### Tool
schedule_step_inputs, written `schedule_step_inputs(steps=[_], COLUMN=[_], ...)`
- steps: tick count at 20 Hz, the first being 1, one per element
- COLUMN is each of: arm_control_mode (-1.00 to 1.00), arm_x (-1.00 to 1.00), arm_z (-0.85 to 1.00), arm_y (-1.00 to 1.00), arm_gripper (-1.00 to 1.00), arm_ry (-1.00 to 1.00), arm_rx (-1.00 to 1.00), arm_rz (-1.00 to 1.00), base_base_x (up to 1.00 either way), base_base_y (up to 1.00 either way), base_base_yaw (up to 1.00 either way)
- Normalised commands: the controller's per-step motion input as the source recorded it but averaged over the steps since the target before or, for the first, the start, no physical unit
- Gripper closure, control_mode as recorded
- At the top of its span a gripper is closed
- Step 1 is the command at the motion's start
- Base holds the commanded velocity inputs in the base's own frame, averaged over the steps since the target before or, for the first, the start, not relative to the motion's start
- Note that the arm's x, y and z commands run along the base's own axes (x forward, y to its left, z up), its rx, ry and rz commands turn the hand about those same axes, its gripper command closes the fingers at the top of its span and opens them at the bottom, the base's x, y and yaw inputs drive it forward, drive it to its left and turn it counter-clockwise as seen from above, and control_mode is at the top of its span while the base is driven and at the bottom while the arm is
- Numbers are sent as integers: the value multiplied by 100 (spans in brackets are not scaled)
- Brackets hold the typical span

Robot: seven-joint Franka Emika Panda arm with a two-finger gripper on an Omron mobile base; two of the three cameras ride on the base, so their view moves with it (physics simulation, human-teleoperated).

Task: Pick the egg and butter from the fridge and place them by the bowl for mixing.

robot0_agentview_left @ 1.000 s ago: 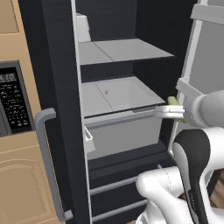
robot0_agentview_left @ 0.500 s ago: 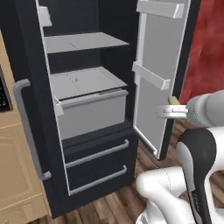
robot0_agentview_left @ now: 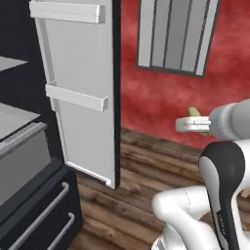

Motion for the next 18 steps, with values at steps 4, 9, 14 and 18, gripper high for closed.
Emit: schedule_step_inputs(steps=[4,9,14,18], arm_control_mode=[100,100,100,100], arm_x=[0,0,0,0], arm_z=[0,0,0,0], arm_y=[0,0,0,0], arm_gripper=[100,100,100,100], arm_ry=[0,0,0,0], arm_rx=[0,0,0,0], arm_rz=[0,0,0,0], base_base_x=[0,0,0,12], base_base_y=[0,0,0,-21], base_base_yaw=[-100,-100,-100,-98])
